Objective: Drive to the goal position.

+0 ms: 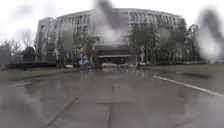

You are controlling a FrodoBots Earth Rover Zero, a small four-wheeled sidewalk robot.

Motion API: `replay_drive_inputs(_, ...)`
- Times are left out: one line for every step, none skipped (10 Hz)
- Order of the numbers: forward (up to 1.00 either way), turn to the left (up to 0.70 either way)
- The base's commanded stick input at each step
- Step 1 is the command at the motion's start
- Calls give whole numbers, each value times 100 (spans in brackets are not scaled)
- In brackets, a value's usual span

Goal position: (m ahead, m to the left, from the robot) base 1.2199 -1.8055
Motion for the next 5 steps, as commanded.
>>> replay_drive_inputs(70, 0)
replay_drive_inputs(70, 0)
replay_drive_inputs(70, 0)
replay_drive_inputs(70, 0)
replay_drive_inputs(70, 0)
